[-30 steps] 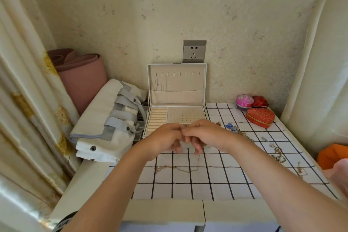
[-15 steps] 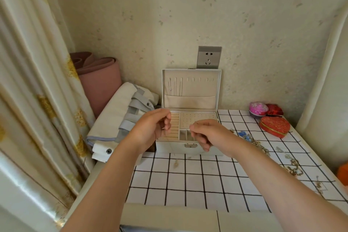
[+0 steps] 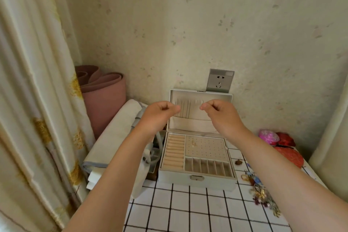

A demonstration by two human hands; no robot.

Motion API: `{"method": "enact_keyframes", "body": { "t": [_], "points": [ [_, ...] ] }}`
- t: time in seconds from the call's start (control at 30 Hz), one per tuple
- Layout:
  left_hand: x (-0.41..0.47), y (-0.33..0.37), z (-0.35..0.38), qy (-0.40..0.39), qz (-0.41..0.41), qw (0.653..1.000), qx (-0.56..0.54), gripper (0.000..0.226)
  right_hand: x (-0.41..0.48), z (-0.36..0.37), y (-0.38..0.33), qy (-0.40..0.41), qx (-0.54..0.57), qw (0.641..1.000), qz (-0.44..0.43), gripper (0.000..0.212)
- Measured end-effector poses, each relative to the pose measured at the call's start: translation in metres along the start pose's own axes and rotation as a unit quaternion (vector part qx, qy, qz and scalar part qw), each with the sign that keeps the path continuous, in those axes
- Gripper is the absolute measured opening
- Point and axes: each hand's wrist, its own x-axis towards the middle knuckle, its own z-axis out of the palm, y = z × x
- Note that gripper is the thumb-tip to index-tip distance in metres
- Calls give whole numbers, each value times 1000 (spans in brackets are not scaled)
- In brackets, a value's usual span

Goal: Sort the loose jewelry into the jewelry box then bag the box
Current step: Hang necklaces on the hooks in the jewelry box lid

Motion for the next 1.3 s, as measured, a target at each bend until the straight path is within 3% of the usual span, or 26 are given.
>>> {"method": "enact_keyframes", "body": {
  "t": [0.1, 0.27, 0.47, 0.73, 0.97, 1.17, 1.3],
  "points": [
    [26, -7, 8, 62, 13, 998, -5, 19, 21, 9, 4, 38, -66, 997, -26, 19],
    [61, -25, 28, 132, 29, 990, 43, 22, 50, 23, 18, 131, -79, 988, -13, 14],
    [84, -50, 54, 168, 38, 979, 107, 25, 73, 41, 48, 217, -74, 973, 38, 16],
    [114, -64, 70, 197, 47, 970, 136, 50, 97, 58, 58, 251, -61, 964, 67, 31],
    [112, -77, 72, 177, 21, 966, 187, 48, 91, 55, 64, 216, -90, 967, 96, 24],
    [102, -79, 79, 79, 21, 979, 186, 40, 71, 57, 76, 110, -87, 985, 99, 35],
    [100, -72, 74, 6, 0, 989, 151, 27, 51, 60, 75, -14, -62, 988, 137, 34]
  ]
}}
